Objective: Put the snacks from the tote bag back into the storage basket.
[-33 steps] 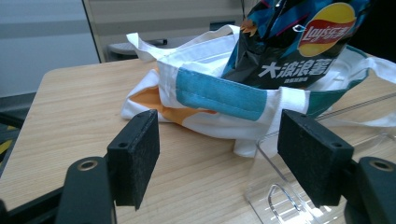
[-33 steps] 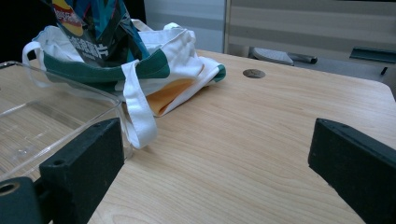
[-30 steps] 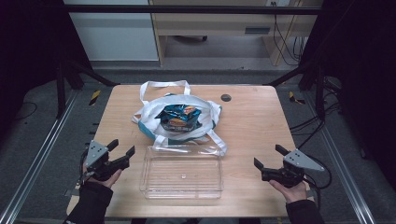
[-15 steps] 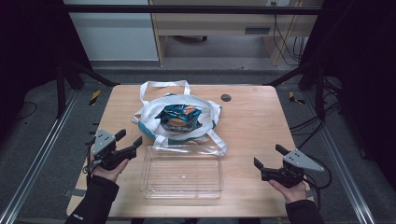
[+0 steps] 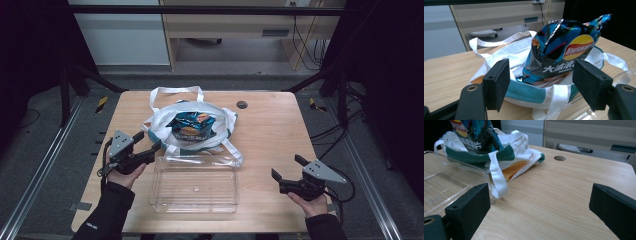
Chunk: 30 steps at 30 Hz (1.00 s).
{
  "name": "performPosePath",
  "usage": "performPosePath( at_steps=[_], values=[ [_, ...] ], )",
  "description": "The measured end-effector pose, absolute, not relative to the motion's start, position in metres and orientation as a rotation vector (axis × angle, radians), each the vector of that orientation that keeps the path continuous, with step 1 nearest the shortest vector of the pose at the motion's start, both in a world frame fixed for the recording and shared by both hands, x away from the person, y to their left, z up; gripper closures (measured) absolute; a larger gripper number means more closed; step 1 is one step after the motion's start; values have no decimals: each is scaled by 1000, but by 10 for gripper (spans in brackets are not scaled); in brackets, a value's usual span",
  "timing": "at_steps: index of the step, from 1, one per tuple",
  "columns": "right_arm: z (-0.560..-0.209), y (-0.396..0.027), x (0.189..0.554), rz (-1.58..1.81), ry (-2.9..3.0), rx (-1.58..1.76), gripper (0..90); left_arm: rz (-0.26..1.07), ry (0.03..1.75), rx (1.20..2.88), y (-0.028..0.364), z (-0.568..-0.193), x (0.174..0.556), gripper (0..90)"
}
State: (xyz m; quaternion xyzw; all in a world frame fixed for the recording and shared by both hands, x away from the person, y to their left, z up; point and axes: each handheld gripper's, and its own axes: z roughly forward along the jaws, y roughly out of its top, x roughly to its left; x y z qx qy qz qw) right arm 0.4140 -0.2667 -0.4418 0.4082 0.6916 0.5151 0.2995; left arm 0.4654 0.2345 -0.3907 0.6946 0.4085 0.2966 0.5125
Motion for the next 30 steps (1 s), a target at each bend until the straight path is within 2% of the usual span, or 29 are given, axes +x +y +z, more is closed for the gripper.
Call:
performPosePath(
  at_steps=[30],
  values=[
    [-443,-265,417,1361,1847,1080,39,709,944,1709,205,-385,497,340]
  ],
)
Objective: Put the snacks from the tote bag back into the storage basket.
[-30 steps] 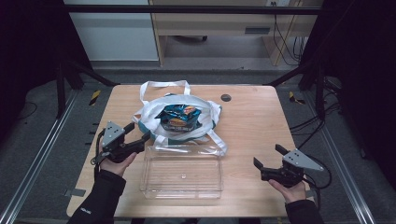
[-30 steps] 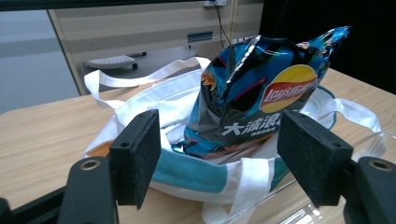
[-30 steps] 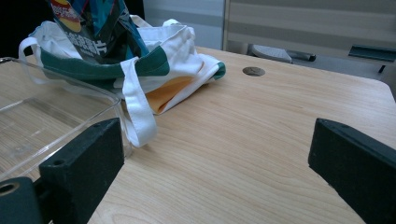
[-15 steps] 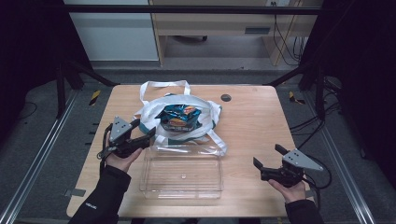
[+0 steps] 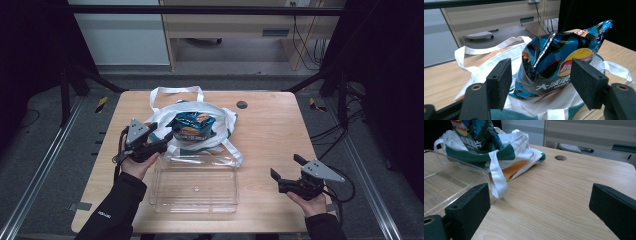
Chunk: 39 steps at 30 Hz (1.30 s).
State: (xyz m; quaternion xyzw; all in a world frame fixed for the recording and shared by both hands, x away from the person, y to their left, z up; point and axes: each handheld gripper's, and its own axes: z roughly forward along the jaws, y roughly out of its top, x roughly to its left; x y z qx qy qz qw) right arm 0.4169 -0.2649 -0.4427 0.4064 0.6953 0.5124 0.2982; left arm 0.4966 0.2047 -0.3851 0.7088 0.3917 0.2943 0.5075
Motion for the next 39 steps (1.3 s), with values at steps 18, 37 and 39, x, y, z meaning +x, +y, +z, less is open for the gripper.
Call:
performPosePath(
  at_steps=[18,37,39],
  values=[
    [-443,-264,419,1361,1851,1086,39,702,934,1728,186,-388,515,388],
    [-444,-263,420,1358,1859,1081,40,631,956,1737,181,-389,525,575],
    [-444,-263,420,1358,1859,1081,39,634,959,1744,181,-389,525,611]
  ],
)
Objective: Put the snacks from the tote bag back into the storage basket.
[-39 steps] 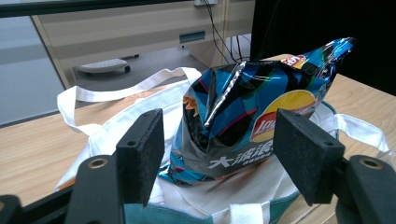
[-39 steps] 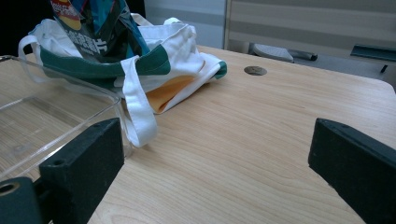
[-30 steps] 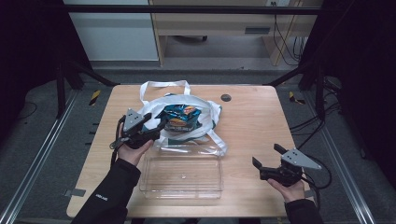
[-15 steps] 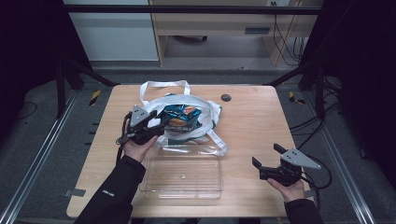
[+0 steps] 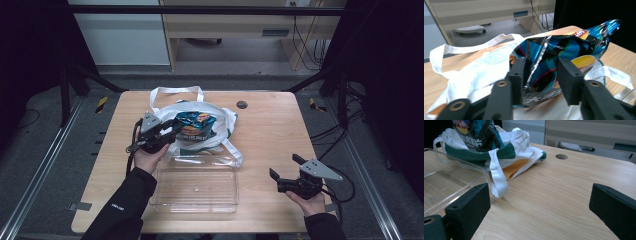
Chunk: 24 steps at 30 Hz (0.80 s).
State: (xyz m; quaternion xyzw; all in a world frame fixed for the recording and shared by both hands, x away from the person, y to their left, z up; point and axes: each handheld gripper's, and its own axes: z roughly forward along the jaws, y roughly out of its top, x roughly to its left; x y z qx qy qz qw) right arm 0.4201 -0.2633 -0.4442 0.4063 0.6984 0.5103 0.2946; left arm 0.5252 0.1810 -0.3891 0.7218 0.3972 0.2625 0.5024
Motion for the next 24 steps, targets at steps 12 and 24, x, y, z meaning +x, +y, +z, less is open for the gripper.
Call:
performPosePath(
  at_steps=[12,24],
  values=[
    [-445,-264,420,1359,1867,1083,41,627,985,1766,181,-389,520,809],
    [-446,-265,420,1354,1874,1078,42,630,985,1754,177,-388,513,725]
  ],
)
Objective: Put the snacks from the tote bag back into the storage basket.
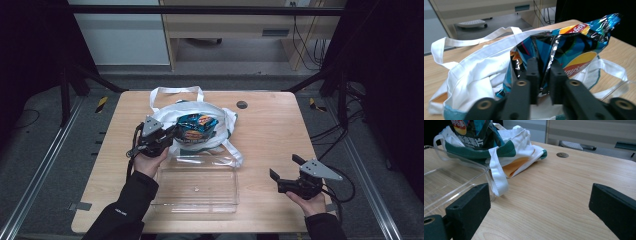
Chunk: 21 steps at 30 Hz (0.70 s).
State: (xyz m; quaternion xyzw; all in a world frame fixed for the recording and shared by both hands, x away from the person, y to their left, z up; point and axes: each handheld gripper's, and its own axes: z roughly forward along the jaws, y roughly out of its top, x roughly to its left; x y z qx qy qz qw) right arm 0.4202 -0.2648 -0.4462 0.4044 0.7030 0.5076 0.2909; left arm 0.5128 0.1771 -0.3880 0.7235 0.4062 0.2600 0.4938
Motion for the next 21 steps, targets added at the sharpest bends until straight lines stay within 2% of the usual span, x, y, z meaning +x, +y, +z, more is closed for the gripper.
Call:
performPosePath(
  at_steps=[2,3,6,10,11,13,14,15,17,21],
  values=[
    [-446,-265,420,1356,1872,1080,42,647,980,1743,177,-388,514,605],
    [-446,-265,420,1356,1872,1081,42,668,956,1742,177,-389,516,580],
    [-446,-264,421,1349,1875,1081,42,675,943,1746,177,-391,522,551],
    [-446,-264,421,1348,1878,1078,42,669,949,1734,178,-391,527,557],
    [-447,-264,421,1346,1878,1078,42,666,952,1731,179,-391,528,564],
    [-447,-264,422,1342,1881,1080,42,652,960,1730,181,-392,530,651],
    [-447,-263,422,1340,1883,1078,42,648,964,1731,182,-392,531,651],
    [-447,-263,423,1340,1884,1077,42,627,976,1732,182,-391,531,716],
    [-447,-263,422,1340,1886,1077,42,619,980,1741,181,-391,530,773],
    [-447,-263,422,1340,1885,1079,42,640,982,1761,178,-390,528,833]
  ],
)
